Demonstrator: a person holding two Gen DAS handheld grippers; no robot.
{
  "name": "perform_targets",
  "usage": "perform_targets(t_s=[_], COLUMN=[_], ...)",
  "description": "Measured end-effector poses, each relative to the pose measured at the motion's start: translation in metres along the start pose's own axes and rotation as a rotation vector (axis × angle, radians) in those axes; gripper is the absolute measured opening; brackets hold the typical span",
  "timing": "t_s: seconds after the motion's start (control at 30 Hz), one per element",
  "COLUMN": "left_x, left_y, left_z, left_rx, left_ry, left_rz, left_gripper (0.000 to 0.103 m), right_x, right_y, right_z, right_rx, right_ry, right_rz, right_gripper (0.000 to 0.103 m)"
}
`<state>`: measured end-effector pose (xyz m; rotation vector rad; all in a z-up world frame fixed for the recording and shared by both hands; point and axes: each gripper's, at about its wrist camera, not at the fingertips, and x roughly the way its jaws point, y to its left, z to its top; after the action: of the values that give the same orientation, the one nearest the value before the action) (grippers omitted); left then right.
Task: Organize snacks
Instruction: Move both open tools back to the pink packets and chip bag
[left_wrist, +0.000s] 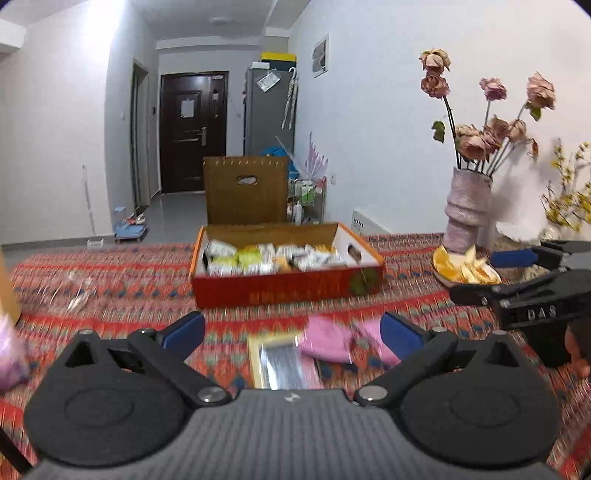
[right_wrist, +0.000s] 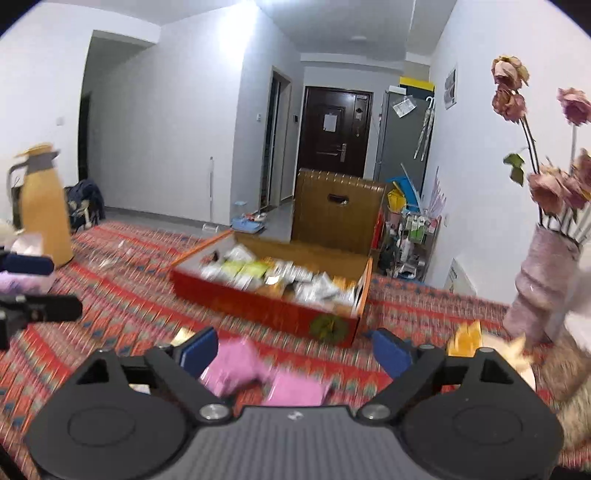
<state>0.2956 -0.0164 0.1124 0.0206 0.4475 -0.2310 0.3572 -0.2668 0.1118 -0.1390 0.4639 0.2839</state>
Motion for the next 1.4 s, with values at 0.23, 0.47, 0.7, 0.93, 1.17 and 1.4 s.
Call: perform_targets(t_s=[0.23, 0.47, 0.7, 0.93, 1.17, 1.4], left_x=[-0.053, -0.068, -0.078, -0.067, -0.036, 0.032], left_y=[-0.015, -0.022, -0.015, -0.015, -0.018, -0.026], left_z=[-0.065, -0.115, -0.129, -0.124, -0.104, -0.064], left_rx=[-0.058, -0.064, -0.077, -0.079, -0.032, 0.097], left_ry=[0.075, 0.174, 0.195, 0.206, 0.192, 0.135], left_rz=[0.009, 0.024, 0.024, 0.024, 0.026, 0.000], left_gripper=[0.103, 0.103, 0.103, 0.103, 0.103, 0.103], right_x=[-0.066, -0.094, -0.108, -0.105, -0.064, 0.006], right_y=[0.044, 0.068, 0.080, 0.076, 0.066, 0.040], right_z=[-0.078, -0.144, -0.173, -0.168, -0.141, -0.102], right_rx=[0.012, 0.134, 0.158, 0.168, 0.132, 0.187], right_ry=[0.042, 0.126, 0.167, 0.156, 0.157, 0.143], right_rz=[0.007, 0.021, -0.004, -0.009, 0.001, -0.048], right_gripper=[0.092, 0.092, 0.092, 0.092, 0.092, 0.092])
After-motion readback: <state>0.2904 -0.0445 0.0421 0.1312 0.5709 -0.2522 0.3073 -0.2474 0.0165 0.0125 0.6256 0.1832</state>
